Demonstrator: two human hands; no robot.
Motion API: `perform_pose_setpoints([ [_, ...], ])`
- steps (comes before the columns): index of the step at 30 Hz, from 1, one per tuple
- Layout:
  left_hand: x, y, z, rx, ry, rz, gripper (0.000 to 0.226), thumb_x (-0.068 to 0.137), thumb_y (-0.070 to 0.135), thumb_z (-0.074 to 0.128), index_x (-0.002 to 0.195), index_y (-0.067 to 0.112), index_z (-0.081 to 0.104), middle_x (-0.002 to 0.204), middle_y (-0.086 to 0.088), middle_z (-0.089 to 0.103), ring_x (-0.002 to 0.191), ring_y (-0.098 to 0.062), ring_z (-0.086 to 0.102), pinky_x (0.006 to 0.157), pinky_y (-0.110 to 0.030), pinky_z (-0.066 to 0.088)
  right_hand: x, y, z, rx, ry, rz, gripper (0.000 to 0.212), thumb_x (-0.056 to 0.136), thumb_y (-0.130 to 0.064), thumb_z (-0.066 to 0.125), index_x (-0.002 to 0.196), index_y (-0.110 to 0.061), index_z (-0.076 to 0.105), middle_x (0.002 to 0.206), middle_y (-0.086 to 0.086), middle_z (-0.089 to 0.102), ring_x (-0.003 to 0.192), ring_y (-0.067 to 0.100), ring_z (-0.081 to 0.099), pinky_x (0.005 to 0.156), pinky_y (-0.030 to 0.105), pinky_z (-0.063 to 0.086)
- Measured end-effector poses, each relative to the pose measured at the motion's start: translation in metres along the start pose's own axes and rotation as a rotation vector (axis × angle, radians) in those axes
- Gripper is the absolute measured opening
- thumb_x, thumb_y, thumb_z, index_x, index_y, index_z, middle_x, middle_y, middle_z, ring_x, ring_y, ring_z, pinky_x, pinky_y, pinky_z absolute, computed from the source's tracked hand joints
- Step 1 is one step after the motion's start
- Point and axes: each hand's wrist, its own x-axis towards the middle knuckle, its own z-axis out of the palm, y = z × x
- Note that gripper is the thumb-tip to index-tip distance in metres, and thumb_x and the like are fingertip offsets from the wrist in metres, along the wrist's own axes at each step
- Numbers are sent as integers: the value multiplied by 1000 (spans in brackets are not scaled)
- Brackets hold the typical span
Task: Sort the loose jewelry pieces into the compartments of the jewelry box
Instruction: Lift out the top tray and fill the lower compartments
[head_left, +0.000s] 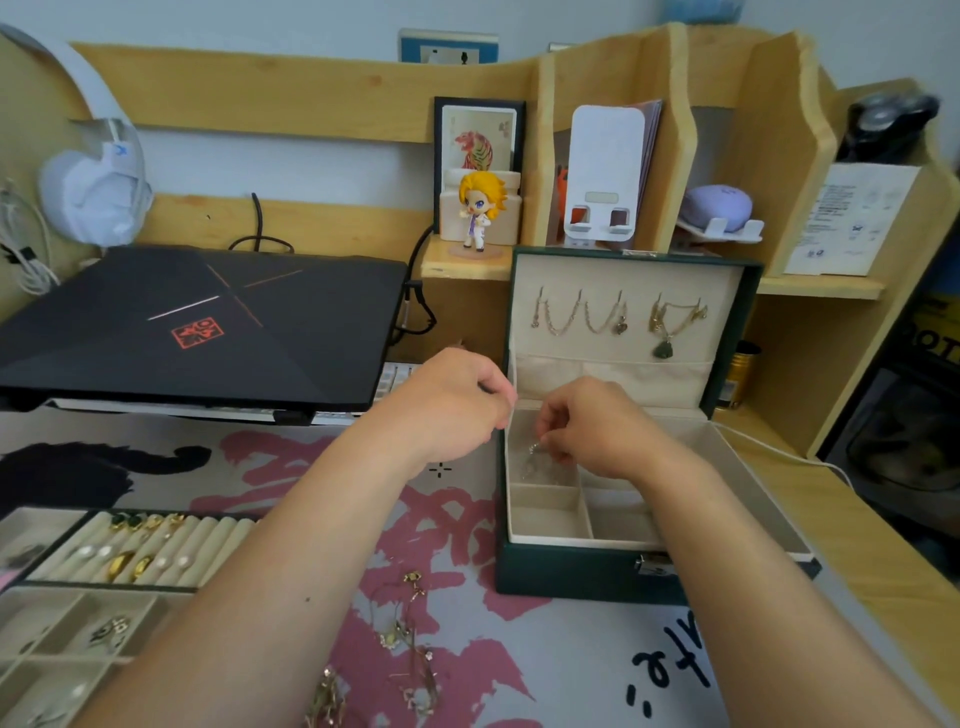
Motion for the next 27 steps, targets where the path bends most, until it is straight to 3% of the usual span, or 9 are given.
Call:
perform_pose_setpoints([
  [6, 3, -3, -1, 7, 11, -2, 21, 97, 15, 56, 95, 23, 76, 101, -6, 78, 99, -28, 74, 84, -34, 56, 3, 2, 8, -27, -63, 27, 22, 86, -6, 72, 81, -27, 76, 82, -3, 73, 75, 10, 66, 63, 18, 51],
  [10, 1, -3, -3, 20, 26, 8, 21, 98, 14, 56, 97, 25, 75, 100, -2, 77, 97, -28, 75, 72, -27, 52, -3, -2, -3, -49, -99, 31, 21, 86, -5, 72, 90, -23, 80, 83, -1, 76, 77, 11, 71, 79, 29, 60],
  [14, -9, 2, -15, 10, 51, 41, 20, 100, 15, 56, 100, 27, 73, 98, 5, 76, 91, -14, 74, 75, -27, 57, -16, -15, -24, 2, -106, 29, 18, 94, -5, 65, 94, -20, 76, 81, 1, 74, 69, 11, 73, 69, 26, 62],
  [18, -18, 0, -31, -53, 72, 72, 19, 102, 17, 56, 107, 24, 73, 93, 6, 77, 79, -5, 75, 80, -36, 62, -38, -54, -35, 131, -167, -141, 11, 93, -11, 67, 90, -19, 73, 79, -1, 73, 64, 9, 73, 61, 23, 59],
  [20, -16, 1, -39, -91, 118, 102, 19, 102, 16, 57, 106, 22, 75, 92, 4, 78, 69, 0, 73, 72, -26, 61, -51, -78, -31, 166, -282, -276, 11, 91, -13, 70, 88, -22, 73, 75, -3, 72, 65, 7, 70, 64, 23, 57],
  [23, -11, 3, -45, -155, 173, 120, 19, 100, 15, 56, 100, 22, 74, 89, 1, 79, 72, -8, 74, 69, -26, 59, -64, -103, -3, -38, -452, -438, 10, 89, -16, 72, 92, -26, 74, 78, -8, 71, 72, 5, 66, 70, 20, 51],
  [27, -6, -5, -48, -161, 137, 106, 19, 100, 16, 55, 100, 23, 73, 90, 1, 79, 76, -12, 75, 71, -27, 59, -60, -103, 38, -317, -443, -513, 15, 88, -13, 68, 97, -25, 72, 80, -14, 61, 78, 10, 56, 64, 22, 41],
])
